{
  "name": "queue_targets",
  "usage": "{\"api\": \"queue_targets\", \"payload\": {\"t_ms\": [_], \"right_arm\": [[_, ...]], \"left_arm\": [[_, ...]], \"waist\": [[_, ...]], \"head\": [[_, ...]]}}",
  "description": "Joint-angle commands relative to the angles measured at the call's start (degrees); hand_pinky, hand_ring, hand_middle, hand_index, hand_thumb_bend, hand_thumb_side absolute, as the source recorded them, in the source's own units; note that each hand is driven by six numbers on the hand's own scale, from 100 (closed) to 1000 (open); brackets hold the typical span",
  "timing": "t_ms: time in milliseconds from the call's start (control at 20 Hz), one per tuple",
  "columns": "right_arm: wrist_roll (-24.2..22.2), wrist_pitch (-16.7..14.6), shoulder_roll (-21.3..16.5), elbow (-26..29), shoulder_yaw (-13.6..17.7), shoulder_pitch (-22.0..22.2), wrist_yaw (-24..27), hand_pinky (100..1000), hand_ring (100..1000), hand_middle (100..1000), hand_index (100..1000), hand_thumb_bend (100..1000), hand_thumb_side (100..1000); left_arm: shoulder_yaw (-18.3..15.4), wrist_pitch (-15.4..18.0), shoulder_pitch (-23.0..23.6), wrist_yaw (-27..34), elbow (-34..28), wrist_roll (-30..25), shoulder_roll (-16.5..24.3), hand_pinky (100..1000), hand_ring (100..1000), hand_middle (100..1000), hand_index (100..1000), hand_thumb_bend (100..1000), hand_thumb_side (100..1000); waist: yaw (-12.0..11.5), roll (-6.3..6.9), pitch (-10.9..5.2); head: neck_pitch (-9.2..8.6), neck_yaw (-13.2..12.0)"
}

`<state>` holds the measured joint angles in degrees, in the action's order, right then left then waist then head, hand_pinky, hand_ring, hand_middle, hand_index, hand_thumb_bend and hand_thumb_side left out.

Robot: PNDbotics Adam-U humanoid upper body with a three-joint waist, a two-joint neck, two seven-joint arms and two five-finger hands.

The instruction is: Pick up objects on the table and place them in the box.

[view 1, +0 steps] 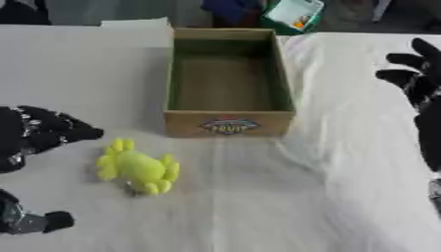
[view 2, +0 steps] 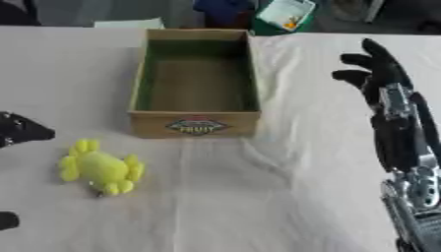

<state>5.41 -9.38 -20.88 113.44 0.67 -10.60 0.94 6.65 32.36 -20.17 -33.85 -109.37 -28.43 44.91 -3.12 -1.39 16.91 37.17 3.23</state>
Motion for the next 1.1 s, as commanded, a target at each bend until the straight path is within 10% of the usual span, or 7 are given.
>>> {"api": "queue_targets", "payload": {"t_ms": [50, 1100], "right_arm": [[-0.09, -0.04, -0.62, 1.16, 0.20, -0.33, 0.40, 889, 749, 786, 970, 100, 1000], [-0.52, 0.24, -0.72, 1.16, -0.35, -0.75, 0.88, 889, 753, 784, 971, 100, 1000]], "left_arm": [[0.20, -0.10, -2.08, 1.41, 1.92, -2.01, 0.99, 648, 789, 795, 1000, 506, 773], [4.70, 0.33, -13.41, 3.60, 15.70, -7.36, -4.10, 614, 773, 784, 914, 426, 657]], "waist": [[0.13, 0.34, -1.20], [1.80, 1.32, -1.18]], "head": [[0.03, -0.23], [0.42, -1.69]]}}
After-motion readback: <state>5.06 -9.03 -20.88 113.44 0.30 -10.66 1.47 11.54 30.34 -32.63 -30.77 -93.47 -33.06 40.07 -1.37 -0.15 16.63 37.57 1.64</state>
